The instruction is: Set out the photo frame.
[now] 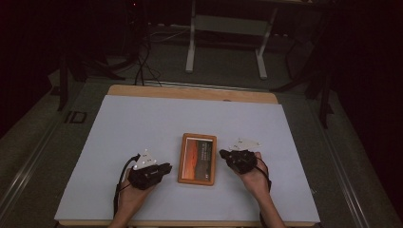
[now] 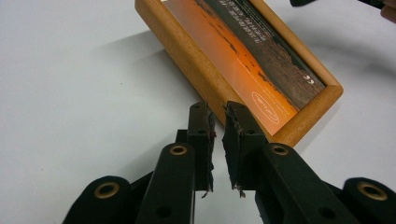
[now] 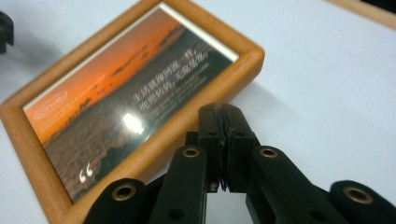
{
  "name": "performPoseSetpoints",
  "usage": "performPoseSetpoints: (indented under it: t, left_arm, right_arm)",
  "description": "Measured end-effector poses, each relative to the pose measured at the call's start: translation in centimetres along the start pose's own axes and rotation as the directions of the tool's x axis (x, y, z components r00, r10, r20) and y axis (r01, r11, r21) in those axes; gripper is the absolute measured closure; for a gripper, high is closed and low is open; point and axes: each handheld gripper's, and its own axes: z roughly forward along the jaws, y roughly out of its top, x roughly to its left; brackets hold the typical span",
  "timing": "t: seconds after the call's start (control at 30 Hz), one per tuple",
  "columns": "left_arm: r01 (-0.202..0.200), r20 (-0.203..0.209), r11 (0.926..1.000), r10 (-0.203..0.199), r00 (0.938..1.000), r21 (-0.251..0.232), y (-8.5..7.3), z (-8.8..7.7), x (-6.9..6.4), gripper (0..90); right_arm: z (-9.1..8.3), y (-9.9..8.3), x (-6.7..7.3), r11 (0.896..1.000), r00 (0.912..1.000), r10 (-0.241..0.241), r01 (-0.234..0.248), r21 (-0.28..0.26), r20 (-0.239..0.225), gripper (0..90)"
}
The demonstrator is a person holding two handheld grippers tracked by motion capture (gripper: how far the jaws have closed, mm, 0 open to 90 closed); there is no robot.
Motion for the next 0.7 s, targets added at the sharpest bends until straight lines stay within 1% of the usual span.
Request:
performPoseSetpoints:
  t: [0.17,0.3,0.33,0.4,0.57,0.7]
  left_arm:
    - [-0.003,0.000,1.0000,0.003,1.0000,-0.007,0.0,-0.1,0.0,78.7]
    - [-0.002,0.002,0.9999,0.002,1.0000,-0.011,0.0,-0.2,0.0,76.0]
    - [-0.002,0.002,0.9999,0.002,1.0000,-0.011,0.0,-0.2,0.0,76.0]
    - [-0.001,0.007,0.9997,0.001,1.0000,-0.022,0.0,-0.4,0.0,71.9]
    - [0.001,0.023,0.9997,-0.001,0.9997,-0.025,0.0,-0.4,0.1,66.6]
    - [-0.001,0.031,0.9997,0.002,0.9995,-0.025,0.0,-0.3,-0.1,63.2]
  right_arm:
    - [-0.1,1.1,0.1,0.999,0.9999,-0.004,0.004,-0.038,-0.014,87.9]
    - [0.0,1.7,0.2,0.999,0.9996,-0.021,0.020,-0.047,-0.020,89.3]
    - [0.2,1.9,0.3,0.998,0.9995,-0.024,0.023,-0.051,-0.023,89.3]
    - [0.7,2.4,0.3,0.998,0.9989,-0.030,0.028,-0.061,-0.035,90.0]
    - [1.6,3.1,0.6,0.997,0.9979,-0.043,0.040,-0.063,-0.048,90.0]
    - [2.4,3.4,0.7,0.997,0.9981,-0.055,0.053,-0.057,-0.027,90.0]
